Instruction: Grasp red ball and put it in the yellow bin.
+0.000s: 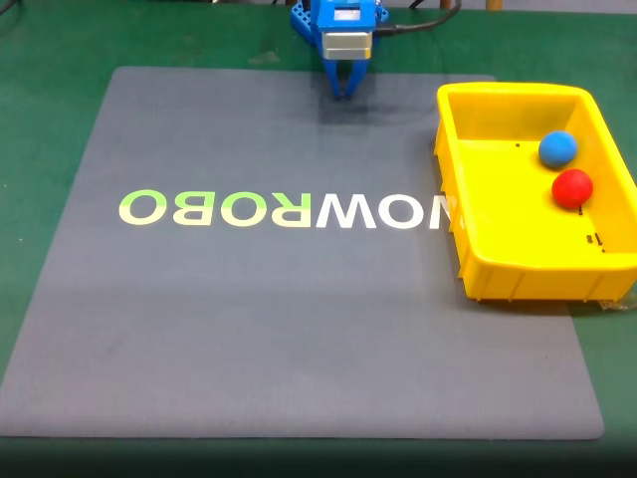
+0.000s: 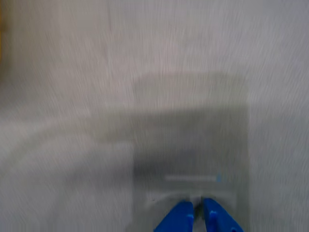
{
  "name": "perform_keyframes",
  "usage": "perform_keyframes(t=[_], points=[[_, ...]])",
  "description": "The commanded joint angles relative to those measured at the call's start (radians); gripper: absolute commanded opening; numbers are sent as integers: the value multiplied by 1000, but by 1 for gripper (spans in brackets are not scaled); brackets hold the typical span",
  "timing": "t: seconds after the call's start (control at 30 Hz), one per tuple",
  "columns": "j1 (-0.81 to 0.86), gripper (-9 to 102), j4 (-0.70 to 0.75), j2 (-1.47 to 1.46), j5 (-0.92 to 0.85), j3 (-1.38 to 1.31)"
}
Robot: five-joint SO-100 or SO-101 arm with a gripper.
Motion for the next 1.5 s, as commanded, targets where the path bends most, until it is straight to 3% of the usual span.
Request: perform_keyframes(t=[0.0, 1.47], points=[[-8, 0, 29, 15, -23, 32], [38, 0, 21, 14, -25, 32]])
